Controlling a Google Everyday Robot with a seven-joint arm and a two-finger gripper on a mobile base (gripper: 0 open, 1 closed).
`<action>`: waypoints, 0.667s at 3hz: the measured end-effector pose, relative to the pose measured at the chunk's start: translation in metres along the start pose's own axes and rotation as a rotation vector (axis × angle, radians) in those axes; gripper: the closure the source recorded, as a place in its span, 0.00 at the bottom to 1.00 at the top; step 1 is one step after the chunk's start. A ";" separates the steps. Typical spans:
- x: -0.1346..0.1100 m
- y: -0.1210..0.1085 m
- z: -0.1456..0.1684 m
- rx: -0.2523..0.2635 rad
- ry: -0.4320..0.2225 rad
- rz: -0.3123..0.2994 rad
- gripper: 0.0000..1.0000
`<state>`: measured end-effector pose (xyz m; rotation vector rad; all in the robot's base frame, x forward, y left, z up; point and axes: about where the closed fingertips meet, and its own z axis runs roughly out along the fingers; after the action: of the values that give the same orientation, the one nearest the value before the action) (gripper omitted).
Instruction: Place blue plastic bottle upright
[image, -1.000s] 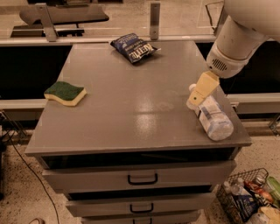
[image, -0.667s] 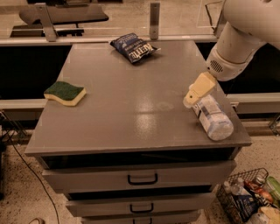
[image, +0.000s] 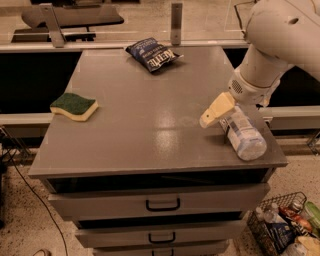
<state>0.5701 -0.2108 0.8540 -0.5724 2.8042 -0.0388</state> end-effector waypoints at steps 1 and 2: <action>0.003 -0.001 0.019 0.001 0.022 0.062 0.17; 0.002 -0.005 0.028 0.017 0.035 0.089 0.41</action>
Offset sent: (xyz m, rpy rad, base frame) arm 0.0146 -0.0102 -0.0336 -0.0169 0.0320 -0.1328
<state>0.5785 -0.2155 0.8272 -0.4460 2.8570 -0.0550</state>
